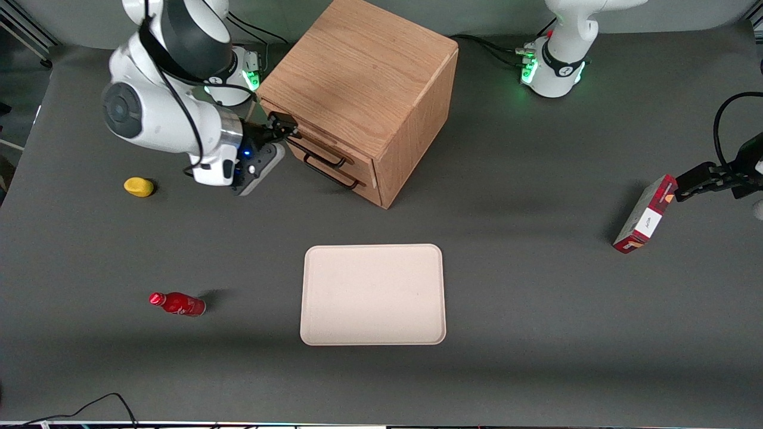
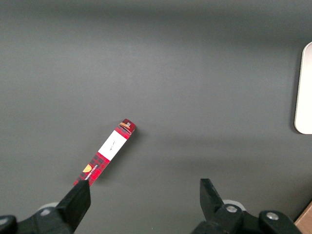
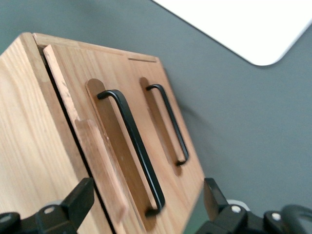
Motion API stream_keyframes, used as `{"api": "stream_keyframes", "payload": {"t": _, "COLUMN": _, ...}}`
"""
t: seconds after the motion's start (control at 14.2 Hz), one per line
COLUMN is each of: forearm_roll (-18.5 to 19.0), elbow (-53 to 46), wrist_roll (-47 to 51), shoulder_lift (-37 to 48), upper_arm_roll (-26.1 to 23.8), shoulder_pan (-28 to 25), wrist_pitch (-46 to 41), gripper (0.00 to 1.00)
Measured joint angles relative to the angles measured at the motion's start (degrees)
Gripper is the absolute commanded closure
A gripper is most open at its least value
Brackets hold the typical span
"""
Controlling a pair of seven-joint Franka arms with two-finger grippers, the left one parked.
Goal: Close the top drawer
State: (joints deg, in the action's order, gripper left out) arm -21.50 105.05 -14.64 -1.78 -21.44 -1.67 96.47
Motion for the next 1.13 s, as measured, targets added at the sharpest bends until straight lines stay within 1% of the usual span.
{"api": "stream_keyframes", "payload": {"t": 0.14, "forearm_roll": 3.8, "elbow": -6.3, "wrist_roll": 5.4, "shoulder_lift": 0.6, "upper_arm_roll": 0.2, "shoulder_pan": 0.1, "wrist_pitch": -5.0, "gripper": 0.00}}
{"api": "stream_keyframes", "payload": {"t": 0.28, "forearm_roll": 8.5, "elbow": -12.8, "wrist_roll": 13.9, "shoulder_lift": 2.0, "upper_arm_roll": 0.3, "shoulder_pan": 0.1, "wrist_pitch": -9.6, "gripper": 0.00}}
{"api": "stream_keyframes", "payload": {"t": 0.42, "forearm_roll": 13.5, "elbow": -17.6, "wrist_roll": 22.4, "shoulder_lift": 4.8, "upper_arm_roll": 0.6, "shoulder_pan": 0.1, "wrist_pitch": -14.2, "gripper": 0.00}}
{"api": "stream_keyframes", "payload": {"t": 0.49, "forearm_roll": 15.0, "elbow": -19.0, "wrist_roll": 25.4, "shoulder_lift": 6.6, "upper_arm_roll": 1.5, "shoulder_pan": 0.1, "wrist_pitch": -16.3, "gripper": 0.00}}
{"api": "stream_keyframes", "payload": {"t": 0.64, "forearm_roll": 16.4, "elbow": -20.5, "wrist_roll": 27.9, "shoulder_lift": 10.3, "upper_arm_roll": 6.3, "shoulder_pan": 0.1, "wrist_pitch": -18.9, "gripper": 0.00}}
{"api": "stream_keyframes", "payload": {"t": 0.85, "forearm_roll": 18.6, "elbow": -20.7, "wrist_roll": 27.9, "shoulder_lift": 14.4, "upper_arm_roll": 15.0, "shoulder_pan": 0.5, "wrist_pitch": -20.4, "gripper": 0.00}}
{"api": "stream_keyframes", "payload": {"t": 0.99, "forearm_roll": 19.0, "elbow": -19.2, "wrist_roll": 27.9, "shoulder_lift": 16.0, "upper_arm_roll": 18.2, "shoulder_pan": 0.6, "wrist_pitch": -21.1, "gripper": 0.00}}
{"api": "stream_keyframes", "payload": {"t": 1.13, "forearm_roll": 19.2, "elbow": -15.3, "wrist_roll": 27.9, "shoulder_lift": 16.7, "upper_arm_roll": 19.0, "shoulder_pan": 0.7, "wrist_pitch": -19.1, "gripper": 0.00}}
